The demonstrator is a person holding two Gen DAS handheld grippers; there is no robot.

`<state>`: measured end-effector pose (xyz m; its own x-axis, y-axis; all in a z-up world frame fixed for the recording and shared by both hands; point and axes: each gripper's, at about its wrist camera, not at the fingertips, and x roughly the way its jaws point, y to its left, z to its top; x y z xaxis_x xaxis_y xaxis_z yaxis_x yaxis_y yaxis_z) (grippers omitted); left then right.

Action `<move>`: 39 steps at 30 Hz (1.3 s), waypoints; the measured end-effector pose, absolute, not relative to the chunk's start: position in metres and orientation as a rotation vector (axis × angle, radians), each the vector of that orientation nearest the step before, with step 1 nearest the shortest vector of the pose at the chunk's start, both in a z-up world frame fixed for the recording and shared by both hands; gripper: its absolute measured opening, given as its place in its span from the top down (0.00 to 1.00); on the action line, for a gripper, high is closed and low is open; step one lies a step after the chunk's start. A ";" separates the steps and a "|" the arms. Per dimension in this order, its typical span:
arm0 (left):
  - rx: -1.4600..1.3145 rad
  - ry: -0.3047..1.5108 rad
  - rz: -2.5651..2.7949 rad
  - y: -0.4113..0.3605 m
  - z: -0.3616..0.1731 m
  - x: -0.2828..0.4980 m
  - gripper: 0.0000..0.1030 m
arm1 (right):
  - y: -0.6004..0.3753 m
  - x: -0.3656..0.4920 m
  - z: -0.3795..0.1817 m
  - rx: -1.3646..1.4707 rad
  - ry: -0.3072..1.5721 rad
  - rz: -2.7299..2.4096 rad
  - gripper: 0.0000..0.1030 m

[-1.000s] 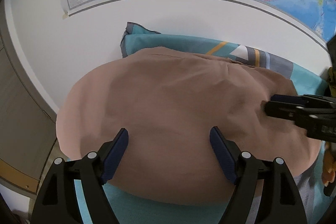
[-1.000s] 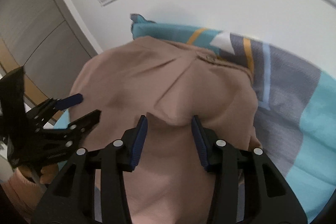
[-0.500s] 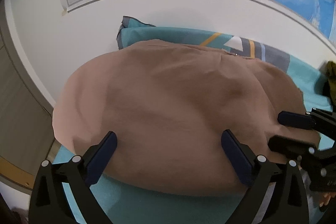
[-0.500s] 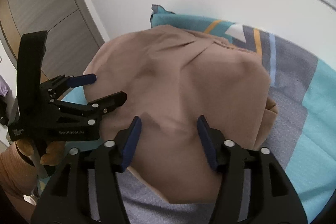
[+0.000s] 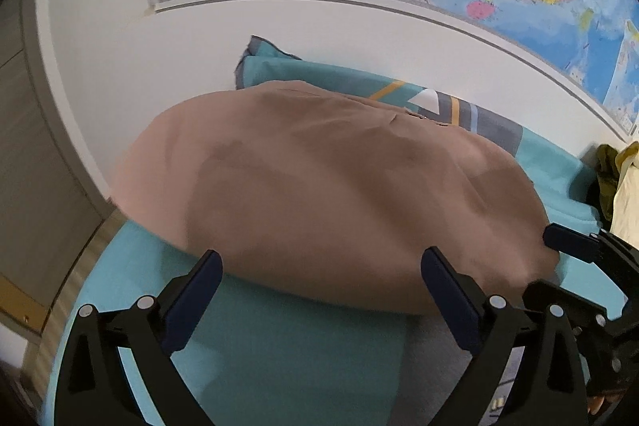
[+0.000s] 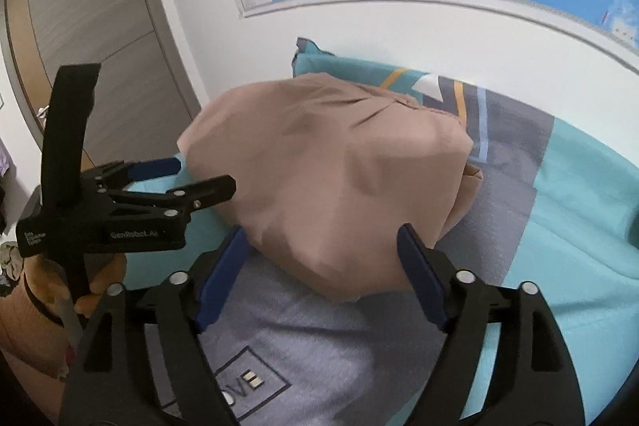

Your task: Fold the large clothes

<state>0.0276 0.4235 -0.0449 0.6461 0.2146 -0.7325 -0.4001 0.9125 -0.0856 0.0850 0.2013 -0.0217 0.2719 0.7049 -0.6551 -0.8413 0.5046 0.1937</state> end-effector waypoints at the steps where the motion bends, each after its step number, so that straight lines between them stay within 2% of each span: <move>1: -0.247 0.787 0.371 0.421 -0.042 0.025 0.07 | 0.200 0.083 -0.020 -0.210 0.750 1.044 0.18; 7: -0.198 0.720 0.416 0.398 -0.019 0.008 0.07 | 0.187 0.071 -0.009 -0.190 0.701 1.005 0.06; 15: -0.171 0.685 0.436 0.378 0.001 -0.005 0.07 | 0.171 0.063 -0.008 -0.161 0.702 0.982 0.05; 39: -0.153 0.673 0.446 0.353 0.003 -0.033 0.07 | 0.151 0.029 -0.003 -0.127 0.716 1.031 0.05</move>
<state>-0.0330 0.3526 0.0031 0.6917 0.3490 -0.6322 -0.4462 0.8949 0.0058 0.0287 0.1509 -0.0030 0.3108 0.7389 -0.5979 -0.8183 0.5280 0.2271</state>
